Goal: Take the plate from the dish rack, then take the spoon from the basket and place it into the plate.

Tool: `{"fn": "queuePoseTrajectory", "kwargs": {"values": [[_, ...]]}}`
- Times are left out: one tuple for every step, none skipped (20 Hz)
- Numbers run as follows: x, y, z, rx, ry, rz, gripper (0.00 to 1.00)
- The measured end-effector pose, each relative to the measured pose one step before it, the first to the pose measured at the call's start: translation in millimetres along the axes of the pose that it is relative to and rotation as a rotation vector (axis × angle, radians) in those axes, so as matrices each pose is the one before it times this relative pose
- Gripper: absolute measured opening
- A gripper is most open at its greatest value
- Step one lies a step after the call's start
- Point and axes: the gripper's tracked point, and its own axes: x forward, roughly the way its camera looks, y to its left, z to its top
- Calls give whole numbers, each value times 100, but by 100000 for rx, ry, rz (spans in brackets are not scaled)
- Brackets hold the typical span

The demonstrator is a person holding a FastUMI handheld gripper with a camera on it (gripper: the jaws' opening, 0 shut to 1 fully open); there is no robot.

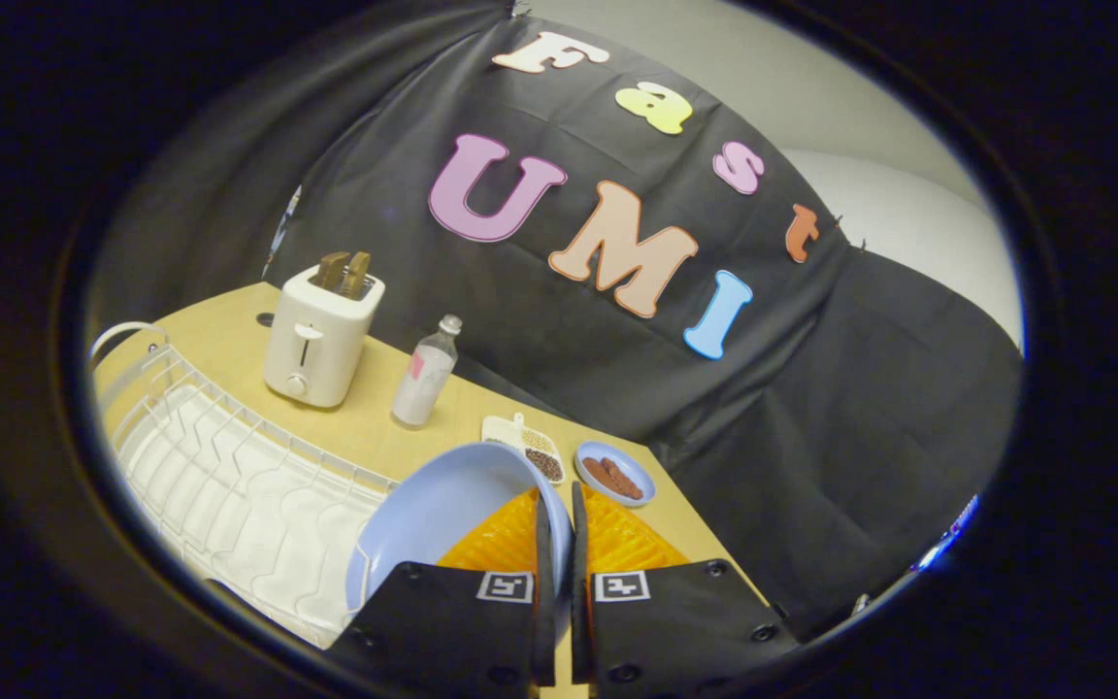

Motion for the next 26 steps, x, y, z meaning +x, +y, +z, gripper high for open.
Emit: {"fn": "queuePoseTrajectory", "kwargs": {"values": [[42,23,20,-208,-11,195,9],[-167,74,143,-236,20,475,9],[30,-27,79,-430,-209,86,9],[-111,88,165,-521,44,512,9],[-68,128,248,-774,-877,55,9],[-141,161,303,-900,-233,473,9],[-120,223,254,-940,-951,402,9],[-175,178,316,-590,-348,127,9],[-95,59,188,127,-257,677,9],[-118,2,293,-332,-594,-39,9],[34,-523,249,-1149,-653,-1637,9],[-194,-1131,804,-703,-2603,-2462,9],[237,-660,1086,1379,-2941,-774,9],[-44,-211,751,1852,-994,882,9],[-41,-433,319,1451,-590,-166,9],[-64,-675,351,442,-563,-359,9],[-28,-711,72,448,-361,-100,8],[-101,-551,-95,1305,277,418,8],[-2,-568,-371,1824,966,665,9],[-99,-628,-387,1780,1160,363,9],[-127,-869,-287,1890,863,213,9],[-129,-824,-234,2261,858,455,9],[-200,-786,-242,2697,790,831,9],[-258,-705,-167,2830,962,835,9],[-232,-767,-115,3076,780,983,9],[-257,-798,-136,3238,667,701,9]]}}
